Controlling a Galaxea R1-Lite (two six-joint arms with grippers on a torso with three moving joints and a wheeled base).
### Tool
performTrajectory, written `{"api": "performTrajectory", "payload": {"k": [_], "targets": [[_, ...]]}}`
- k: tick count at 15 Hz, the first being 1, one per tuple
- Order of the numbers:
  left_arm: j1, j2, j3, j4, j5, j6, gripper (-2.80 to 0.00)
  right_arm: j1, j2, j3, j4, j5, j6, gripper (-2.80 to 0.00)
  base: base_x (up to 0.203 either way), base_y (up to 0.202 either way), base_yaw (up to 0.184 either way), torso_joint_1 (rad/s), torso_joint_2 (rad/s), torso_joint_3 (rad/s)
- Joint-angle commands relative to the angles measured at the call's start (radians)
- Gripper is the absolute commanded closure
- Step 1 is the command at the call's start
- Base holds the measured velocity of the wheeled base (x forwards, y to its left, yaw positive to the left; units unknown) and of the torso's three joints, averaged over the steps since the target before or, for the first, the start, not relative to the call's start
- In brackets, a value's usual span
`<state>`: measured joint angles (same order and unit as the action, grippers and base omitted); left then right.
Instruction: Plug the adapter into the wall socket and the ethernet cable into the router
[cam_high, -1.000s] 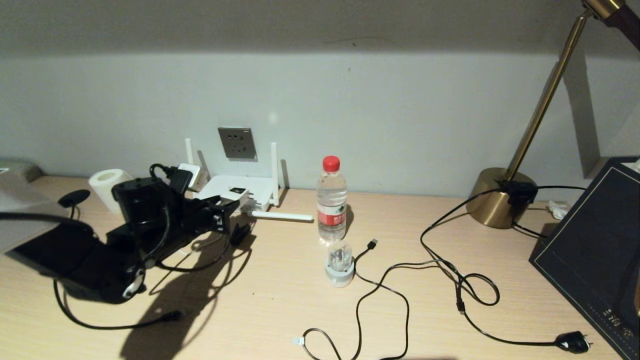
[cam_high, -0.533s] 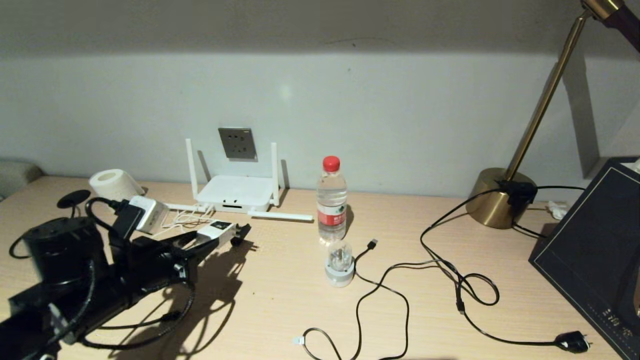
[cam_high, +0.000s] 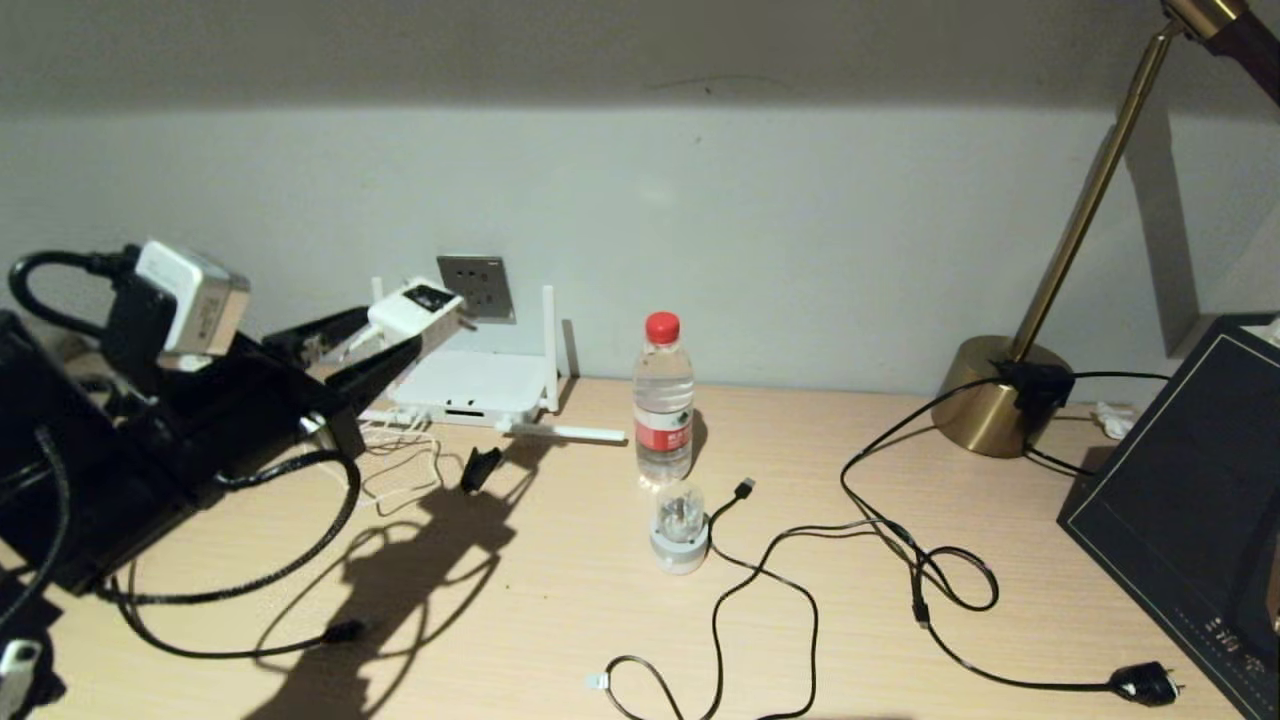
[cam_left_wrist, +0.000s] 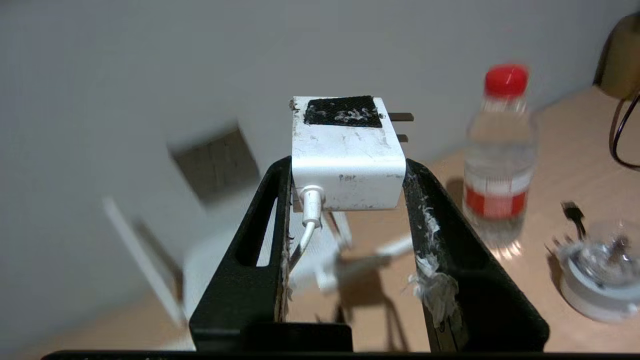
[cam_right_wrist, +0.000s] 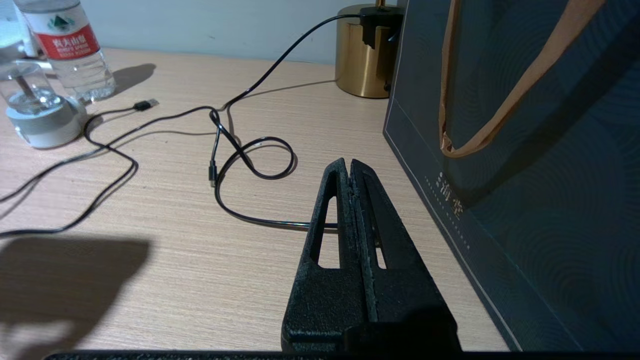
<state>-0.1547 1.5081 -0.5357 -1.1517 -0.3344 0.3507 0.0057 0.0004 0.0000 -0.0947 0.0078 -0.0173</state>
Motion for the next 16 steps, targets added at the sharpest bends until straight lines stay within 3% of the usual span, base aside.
{"api": "performTrajectory", "payload": {"k": [1,2,4,7,10,13,16], "targets": [[0.001,0.019,-0.061,0.001,-0.071,0.101,0.0,0.0,0.001,0.035,-0.002,0.004,-0.029,0.0,0.0,0.0,0.0,0.0,0.0,0.0],[0.001,0.043,-0.055,0.009,-0.113,0.162,0.0,0.0,0.001,0.035,0.0,0.004,-0.053,0.0,0.0,0.0,0.0,0.0,0.0,0.0],[0.001,0.106,-0.078,0.053,-0.139,0.209,0.0,0.0,0.001,0.035,0.007,0.004,-0.059,0.0,0.0,0.0,0.0,0.0,0.0,0.0],[-0.001,0.205,-0.255,0.106,-0.173,0.278,0.0,0.0,0.024,-0.108,-0.012,0.039,-0.032,0.0,0.0,0.0,0.0,0.0,0.0,0.0],[-0.043,0.262,-0.431,0.141,-0.238,0.313,0.0,0.003,0.265,-0.297,0.061,0.208,0.104,0.0,0.0,0.0,0.0,0.0,0.0,0.0],[-0.162,0.27,-0.463,0.142,-0.262,0.326,0.0,0.005,0.615,-0.425,0.036,0.42,0.215,0.0,0.0,0.0,0.0,0.0,0.0,0.0],[-0.286,0.264,-0.461,0.139,-0.282,0.404,0.0,0.035,0.916,-0.529,-0.1,0.548,0.301,0.0,0.0,0.0,0.0,0.0,0.0,0.0]]}}
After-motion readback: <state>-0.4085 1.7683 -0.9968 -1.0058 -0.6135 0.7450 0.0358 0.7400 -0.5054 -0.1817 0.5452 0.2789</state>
